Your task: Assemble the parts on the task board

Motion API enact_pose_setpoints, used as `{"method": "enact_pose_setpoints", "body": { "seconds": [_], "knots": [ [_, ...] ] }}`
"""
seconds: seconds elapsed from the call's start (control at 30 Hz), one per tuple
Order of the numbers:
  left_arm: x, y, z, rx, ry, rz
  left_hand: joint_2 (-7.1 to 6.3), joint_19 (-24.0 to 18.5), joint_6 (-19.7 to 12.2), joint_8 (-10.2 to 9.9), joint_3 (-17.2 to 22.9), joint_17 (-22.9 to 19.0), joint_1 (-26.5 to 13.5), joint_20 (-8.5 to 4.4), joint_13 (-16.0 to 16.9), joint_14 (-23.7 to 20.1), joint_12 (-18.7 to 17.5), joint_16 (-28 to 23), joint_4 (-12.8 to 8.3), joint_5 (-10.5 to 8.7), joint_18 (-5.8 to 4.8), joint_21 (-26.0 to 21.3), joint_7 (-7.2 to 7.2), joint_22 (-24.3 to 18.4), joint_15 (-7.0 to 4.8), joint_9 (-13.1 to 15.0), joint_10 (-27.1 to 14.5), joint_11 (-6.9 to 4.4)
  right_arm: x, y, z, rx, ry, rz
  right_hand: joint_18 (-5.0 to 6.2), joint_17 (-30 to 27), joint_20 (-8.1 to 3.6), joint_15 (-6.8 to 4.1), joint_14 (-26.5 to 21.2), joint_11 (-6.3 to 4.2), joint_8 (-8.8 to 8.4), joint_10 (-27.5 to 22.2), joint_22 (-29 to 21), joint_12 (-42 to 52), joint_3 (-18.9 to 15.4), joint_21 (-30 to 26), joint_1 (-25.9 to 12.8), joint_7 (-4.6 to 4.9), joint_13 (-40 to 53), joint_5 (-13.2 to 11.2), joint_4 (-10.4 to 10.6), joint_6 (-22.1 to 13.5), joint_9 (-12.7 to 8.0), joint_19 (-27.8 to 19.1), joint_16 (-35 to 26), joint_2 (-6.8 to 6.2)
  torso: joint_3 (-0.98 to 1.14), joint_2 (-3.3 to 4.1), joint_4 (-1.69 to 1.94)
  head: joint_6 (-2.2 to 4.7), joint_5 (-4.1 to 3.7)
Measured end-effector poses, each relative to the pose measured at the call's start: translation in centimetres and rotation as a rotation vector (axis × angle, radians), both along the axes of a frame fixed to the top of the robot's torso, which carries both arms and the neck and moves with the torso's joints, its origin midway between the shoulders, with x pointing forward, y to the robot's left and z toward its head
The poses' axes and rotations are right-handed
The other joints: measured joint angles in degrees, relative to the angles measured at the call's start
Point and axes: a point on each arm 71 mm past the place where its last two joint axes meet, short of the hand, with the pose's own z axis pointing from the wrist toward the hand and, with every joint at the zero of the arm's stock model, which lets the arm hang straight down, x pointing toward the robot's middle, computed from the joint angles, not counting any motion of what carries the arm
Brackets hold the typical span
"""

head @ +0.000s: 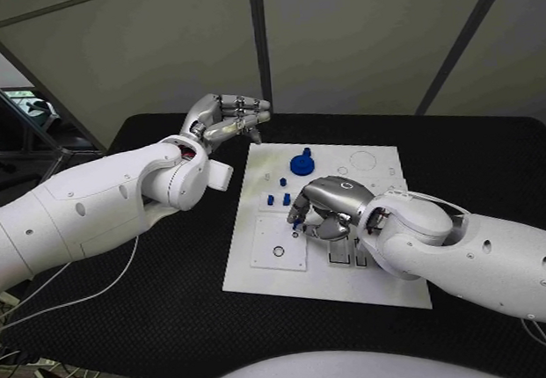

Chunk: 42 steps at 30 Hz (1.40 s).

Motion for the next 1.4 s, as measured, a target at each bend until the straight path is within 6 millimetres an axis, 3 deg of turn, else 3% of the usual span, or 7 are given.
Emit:
{"method": "enact_pose_setpoints", "body": {
  "seconds": [1.4],
  "knots": [
    [0.19,0.04,-0.13,0.002,0.005,0.002,0.23,0.0,0.0,0.0,0.0,-0.1,0.2,0.00,0.0,0.0,0.0,-0.3,0.0,0.00,0.00,0.0,0.00,-0.1,0.00,0.0,0.0,0.00,0.00,-0.36,-0.68,-0.027,0.022,0.024,0.00,0.0,0.00,0.00,0.0,0.02,-0.17,0.0,-0.1,0.0,-0.1,0.0,-0.2,0.07,0.0,-0.1,0.1,0.1,0.0,0.0,0.2,0.22,0.01,-0.02,-0.05,-0.69,0.81]
  ]
}}
